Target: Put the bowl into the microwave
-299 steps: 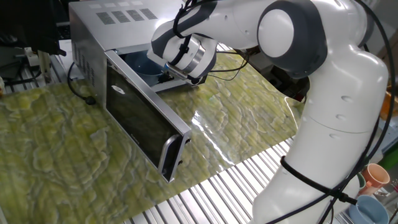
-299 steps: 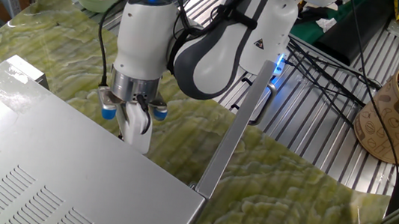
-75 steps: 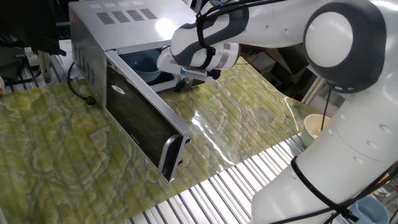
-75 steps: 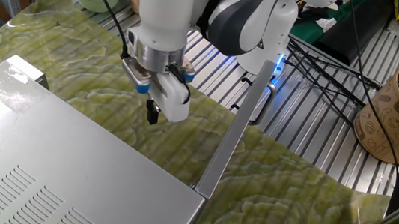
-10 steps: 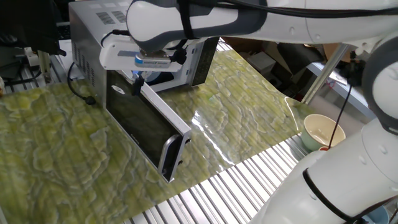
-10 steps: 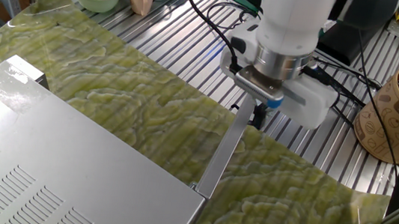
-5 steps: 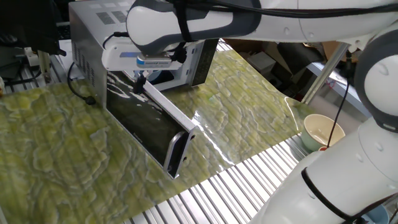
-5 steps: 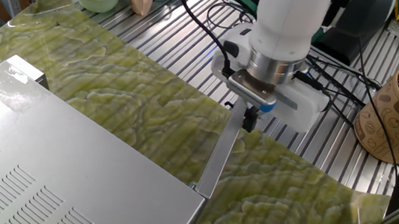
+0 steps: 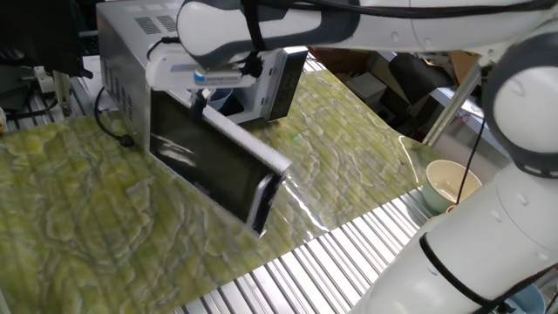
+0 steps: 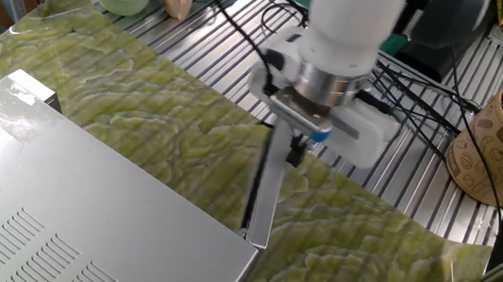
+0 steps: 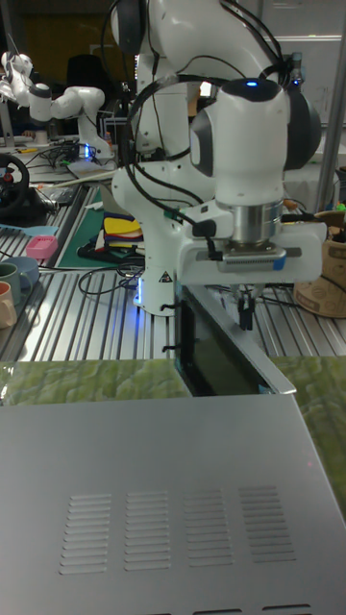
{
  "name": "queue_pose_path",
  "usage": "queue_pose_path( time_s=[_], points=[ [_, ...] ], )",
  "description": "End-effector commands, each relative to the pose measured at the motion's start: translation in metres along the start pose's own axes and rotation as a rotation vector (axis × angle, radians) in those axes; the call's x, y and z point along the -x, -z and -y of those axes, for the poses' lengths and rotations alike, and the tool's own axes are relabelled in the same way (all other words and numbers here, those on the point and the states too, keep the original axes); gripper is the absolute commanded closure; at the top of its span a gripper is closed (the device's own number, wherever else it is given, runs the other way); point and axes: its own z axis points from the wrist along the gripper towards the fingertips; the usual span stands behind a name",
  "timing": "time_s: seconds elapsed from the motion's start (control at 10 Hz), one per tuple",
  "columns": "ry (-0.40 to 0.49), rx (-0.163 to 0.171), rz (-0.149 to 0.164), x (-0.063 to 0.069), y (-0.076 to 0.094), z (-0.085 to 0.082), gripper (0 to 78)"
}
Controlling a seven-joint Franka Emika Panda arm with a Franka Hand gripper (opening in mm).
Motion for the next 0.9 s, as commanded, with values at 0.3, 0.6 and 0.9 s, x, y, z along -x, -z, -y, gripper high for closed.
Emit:
queue_pose_path(
  time_s=[0.3,0.6,0.9],
  points=[
    [0.013,-0.020,0.038,0.022,-0.002,0.007,76.4],
    [0.042,-0.027,0.049,0.035,-0.004,0.019,76.4],
    [0.100,-0.062,0.056,0.055,0.000,0.051,76.4]
  ],
)
